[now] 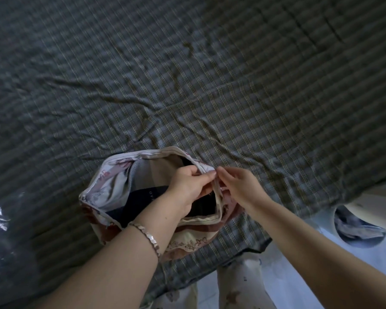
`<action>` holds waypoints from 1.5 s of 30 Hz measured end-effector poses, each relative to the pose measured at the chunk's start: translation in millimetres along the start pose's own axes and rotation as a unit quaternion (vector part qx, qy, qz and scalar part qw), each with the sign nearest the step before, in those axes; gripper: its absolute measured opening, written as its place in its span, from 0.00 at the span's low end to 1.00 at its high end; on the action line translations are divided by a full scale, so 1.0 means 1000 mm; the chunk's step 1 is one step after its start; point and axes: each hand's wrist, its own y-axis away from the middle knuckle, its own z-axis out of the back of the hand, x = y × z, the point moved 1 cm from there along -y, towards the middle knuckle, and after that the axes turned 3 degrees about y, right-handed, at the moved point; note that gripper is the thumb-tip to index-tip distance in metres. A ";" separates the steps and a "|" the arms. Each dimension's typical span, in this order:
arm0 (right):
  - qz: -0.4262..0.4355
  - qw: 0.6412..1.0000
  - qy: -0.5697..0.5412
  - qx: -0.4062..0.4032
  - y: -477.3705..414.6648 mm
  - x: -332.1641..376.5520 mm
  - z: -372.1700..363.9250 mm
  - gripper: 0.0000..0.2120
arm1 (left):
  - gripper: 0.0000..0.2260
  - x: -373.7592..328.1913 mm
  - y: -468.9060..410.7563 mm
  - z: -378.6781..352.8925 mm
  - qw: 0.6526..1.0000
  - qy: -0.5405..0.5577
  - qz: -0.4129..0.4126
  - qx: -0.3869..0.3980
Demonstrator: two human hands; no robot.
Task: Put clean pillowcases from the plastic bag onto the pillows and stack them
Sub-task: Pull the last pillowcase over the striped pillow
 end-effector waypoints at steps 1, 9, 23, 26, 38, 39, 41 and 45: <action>-0.048 0.998 -0.051 0.006 -0.001 0.001 0.000 0.13 | 0.03 0.001 0.000 0.001 1.000 -0.021 -0.023 0.002; -0.192 0.963 -0.189 -0.005 -0.008 0.006 0.000 0.05 | 0.08 -0.002 0.005 0.006 0.934 -0.290 -0.208 0.007; -0.205 0.852 -0.479 0.054 0.009 -0.023 -0.005 0.11 | 0.18 0.012 -0.009 0.013 0.990 -0.096 -0.002 0.107; -0.166 0.841 -0.505 0.099 0.013 -0.035 0.006 0.09 | 0.14 0.012 -0.009 -0.001 0.984 -0.094 0.019 0.152; -0.167 0.981 -0.095 -0.009 0.011 -0.047 0.062 0.03 | 0.02 0.033 0.003 0.062 0.966 -0.253 -0.043 -0.040; -0.138 0.982 0.119 -0.039 0.011 -0.041 0.054 0.06 | 0.01 0.030 0.006 0.067 0.967 -0.249 -0.038 -0.046; 0.005 0.907 0.415 -0.073 0.018 -0.019 0.020 0.16 | 0.01 0.026 0.014 0.068 0.972 -0.230 -0.029 -0.046; 0.234 0.792 0.562 0.042 0.037 0.013 -0.073 0.28 | 0.07 0.030 0.034 0.072 0.987 -0.155 -0.022 -0.046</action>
